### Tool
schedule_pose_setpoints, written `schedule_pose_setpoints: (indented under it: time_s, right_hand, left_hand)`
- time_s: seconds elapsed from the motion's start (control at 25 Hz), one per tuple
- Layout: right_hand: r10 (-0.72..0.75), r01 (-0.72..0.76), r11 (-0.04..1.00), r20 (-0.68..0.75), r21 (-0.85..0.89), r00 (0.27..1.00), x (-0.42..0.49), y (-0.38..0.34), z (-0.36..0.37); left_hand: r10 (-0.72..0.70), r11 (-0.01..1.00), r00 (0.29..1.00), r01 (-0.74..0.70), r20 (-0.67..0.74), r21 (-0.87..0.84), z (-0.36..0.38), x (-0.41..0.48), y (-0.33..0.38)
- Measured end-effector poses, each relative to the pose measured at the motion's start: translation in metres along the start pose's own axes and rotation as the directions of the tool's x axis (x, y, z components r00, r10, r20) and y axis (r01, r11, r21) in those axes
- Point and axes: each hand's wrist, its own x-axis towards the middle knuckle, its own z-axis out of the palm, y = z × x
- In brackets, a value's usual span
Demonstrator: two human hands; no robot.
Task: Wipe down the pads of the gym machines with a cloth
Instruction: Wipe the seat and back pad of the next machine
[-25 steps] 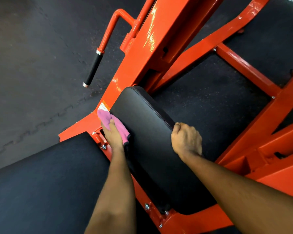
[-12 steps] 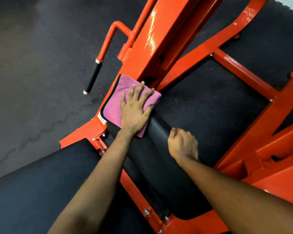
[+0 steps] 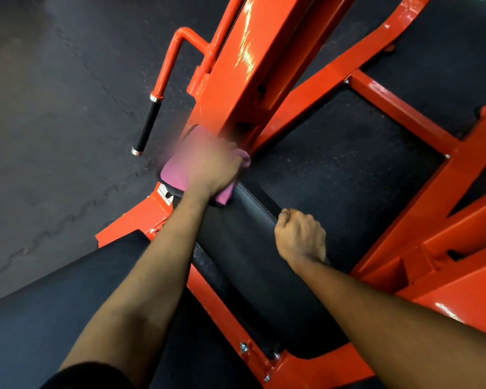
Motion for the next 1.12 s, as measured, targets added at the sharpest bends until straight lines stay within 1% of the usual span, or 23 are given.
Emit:
schedule_pose_setpoints:
  time_s: [0.08, 0.12, 0.16, 0.24, 0.28, 0.32, 0.36, 0.4, 0.44, 0.48, 0.52, 0.6, 0.68, 0.72, 0.76, 0.84, 0.88, 0.92, 0.96, 1.0, 1.04, 1.08, 1.12]
  right_hand:
    - [0.008, -0.008, 1.000, -0.004, 0.001, 1.000, -0.001, -0.001, 0.000]
    - [0.014, -0.014, 1.000, -0.005, 0.003, 1.000, -0.001, -0.001, 0.000]
    - [0.017, -0.017, 1.000, -0.007, 0.004, 1.000, -0.001, -0.002, 0.000]
    - [0.014, -0.014, 1.000, -0.007, 0.008, 1.000, -0.001, 0.000, 0.001]
    - [0.010, -0.010, 1.000, -0.006, 0.009, 1.000, -0.001, 0.000, 0.002]
    - [0.008, -0.008, 1.000, -0.007, 0.009, 1.000, -0.001, 0.000, 0.003]
    - [0.006, -0.006, 1.000, -0.010, 0.009, 1.000, 0.000, 0.001, 0.003]
    - [0.003, -0.003, 1.000, -0.014, 0.007, 1.000, 0.000, 0.001, 0.004]
    - [0.002, -0.002, 1.000, -0.020, 0.006, 1.000, 0.000, 0.002, 0.004]
    - [0.000, 0.000, 1.000, -0.026, 0.006, 1.000, 0.000, 0.002, 0.004]
    - [-0.004, 0.004, 1.000, -0.031, 0.009, 0.999, -0.001, 0.002, 0.004]
    - [-0.004, 0.004, 1.000, -0.042, 0.012, 0.999, -0.001, 0.001, 0.005]
    - [-0.002, 0.002, 1.000, -0.041, -0.005, 0.999, -0.002, 0.001, 0.005]
    - [-0.004, 0.003, 1.000, -0.039, -0.016, 0.999, -0.002, 0.000, 0.005]
    - [-0.004, 0.003, 1.000, -0.038, -0.022, 0.999, -0.002, 0.000, 0.005]
    - [-0.004, 0.003, 1.000, -0.043, -0.023, 0.999, -0.003, -0.001, 0.004]
    - [-0.004, 0.003, 1.000, -0.044, -0.021, 0.999, -0.003, -0.001, 0.003]
    - [-0.002, 0.002, 1.000, -0.041, -0.015, 0.999, -0.003, 0.000, 0.002]
    - [-0.002, 0.002, 1.000, -0.036, -0.011, 0.999, -0.003, 0.000, 0.002]
    - [-0.002, 0.002, 1.000, -0.033, -0.009, 0.999, -0.003, 0.000, 0.003]
    - [-0.002, 0.002, 1.000, -0.036, -0.012, 0.999, -0.003, 0.000, 0.003]
    - [-0.002, 0.002, 1.000, -0.040, -0.015, 0.999, -0.003, 0.000, 0.004]
    - [-0.002, 0.002, 1.000, -0.045, -0.018, 0.999, -0.003, 0.000, 0.004]
  left_hand:
    - [0.142, 0.989, 0.984, -0.146, -0.105, -0.033, 0.009, -0.031, 0.009]
    - [0.187, 0.977, 0.975, -0.197, -0.123, -0.076, 0.015, -0.040, 0.006]
    - [0.204, 0.969, 0.970, -0.219, -0.130, -0.112, 0.016, -0.042, 0.000]
    - [0.169, 0.968, 0.969, -0.198, -0.181, -0.157, 0.016, -0.033, -0.012]
    - [0.121, 0.967, 0.967, -0.166, -0.225, -0.193, 0.018, -0.028, -0.018]
    - [0.034, 0.959, 0.964, -0.106, -0.263, -0.264, 0.020, -0.024, -0.022]
    - [-0.100, 0.928, 0.958, -0.007, -0.268, -0.373, 0.022, -0.024, -0.027]
    - [-0.254, 0.860, 0.939, 0.110, -0.231, -0.498, 0.026, -0.026, -0.033]
    - [-0.401, 0.767, 0.901, 0.230, -0.167, -0.599, 0.032, -0.030, -0.041]
    - [-0.514, 0.680, 0.852, 0.336, -0.097, -0.651, 0.039, -0.036, -0.049]
    - [-0.587, 0.616, 0.809, 0.416, -0.038, -0.669, 0.044, -0.044, -0.056]
    - [-0.653, 0.555, 0.757, 0.500, 0.024, -0.665, 0.047, -0.052, -0.065]
    - [-0.655, 0.579, 0.756, 0.517, 0.018, -0.631, 0.038, -0.045, -0.056]
    - [-0.629, 0.626, 0.777, 0.486, -0.027, -0.611, 0.029, -0.037, -0.046]
    - [-0.574, 0.692, 0.815, 0.426, -0.085, -0.583, 0.018, -0.029, -0.033]
    - [-0.374, 0.860, 0.911, 0.271, -0.173, -0.433, 0.004, -0.017, -0.009]
    - [-0.268, 0.918, 0.945, 0.192, -0.187, -0.346, 0.004, -0.015, -0.004]
    - [-0.195, 0.941, 0.964, 0.132, -0.180, -0.313, 0.008, -0.014, -0.008]
    - [-0.150, 0.935, 0.973, 0.081, -0.177, -0.346, 0.013, -0.016, -0.019]
    - [-0.150, 0.893, 0.973, 0.056, -0.178, -0.447, 0.021, -0.021, -0.034]
    - [-0.207, 0.813, 0.965, 0.078, -0.163, -0.577, 0.029, -0.027, -0.049]
    - [-0.309, 0.718, 0.944, 0.152, -0.115, -0.680, 0.036, -0.036, -0.061]
    - [-0.423, 0.626, 0.905, 0.259, -0.041, -0.736, 0.045, -0.048, -0.071]
